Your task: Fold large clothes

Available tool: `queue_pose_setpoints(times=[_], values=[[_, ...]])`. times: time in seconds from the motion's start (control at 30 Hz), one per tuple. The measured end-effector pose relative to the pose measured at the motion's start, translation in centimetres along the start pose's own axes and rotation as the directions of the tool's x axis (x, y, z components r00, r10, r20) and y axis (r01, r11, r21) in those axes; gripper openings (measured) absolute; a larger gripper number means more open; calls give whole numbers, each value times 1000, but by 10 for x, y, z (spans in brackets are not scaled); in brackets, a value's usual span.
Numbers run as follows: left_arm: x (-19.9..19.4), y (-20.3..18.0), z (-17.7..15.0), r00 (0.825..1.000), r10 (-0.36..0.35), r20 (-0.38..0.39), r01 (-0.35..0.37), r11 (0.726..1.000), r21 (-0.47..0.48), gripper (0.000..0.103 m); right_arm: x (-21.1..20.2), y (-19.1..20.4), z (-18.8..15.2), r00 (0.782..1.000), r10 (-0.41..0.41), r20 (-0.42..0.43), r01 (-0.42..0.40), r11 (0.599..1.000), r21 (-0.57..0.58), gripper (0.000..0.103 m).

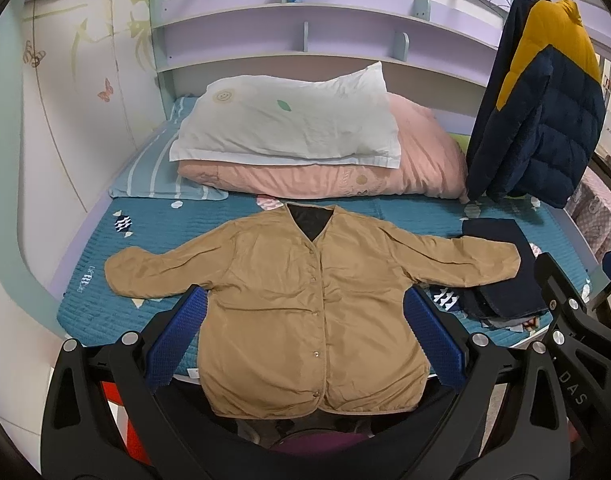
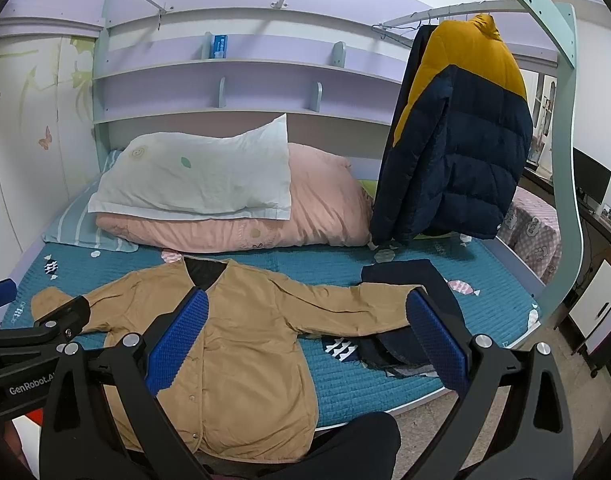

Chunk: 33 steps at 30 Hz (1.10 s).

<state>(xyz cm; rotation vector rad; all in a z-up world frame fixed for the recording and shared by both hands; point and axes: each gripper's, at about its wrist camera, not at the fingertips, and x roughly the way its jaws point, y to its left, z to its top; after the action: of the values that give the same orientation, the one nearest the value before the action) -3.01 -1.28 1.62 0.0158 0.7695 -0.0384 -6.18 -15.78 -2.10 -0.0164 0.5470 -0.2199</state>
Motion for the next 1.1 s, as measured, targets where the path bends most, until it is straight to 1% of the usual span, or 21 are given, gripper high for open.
queue_pose_setpoints(times=[0.27,0.5,1.0,1.1], values=[[6,3,2,1000,-18,-15,18,1000,-8,98,4,-1,2,1000,2,-10,-2,1000,5,96],[12,3,2,998,-45,-34,45,999,1,99,13,-1,3,999,-16,-32,16,1000,6,96],[15,-1,3,998,-46,-36,46,999,5,99,16,-1,3,999,-19,-39,19,1000,5,96],[15,-1,4,999,-31,-30,31,1000,4,99,16,0,3,999,-19,-40,19,1000,3,96]])
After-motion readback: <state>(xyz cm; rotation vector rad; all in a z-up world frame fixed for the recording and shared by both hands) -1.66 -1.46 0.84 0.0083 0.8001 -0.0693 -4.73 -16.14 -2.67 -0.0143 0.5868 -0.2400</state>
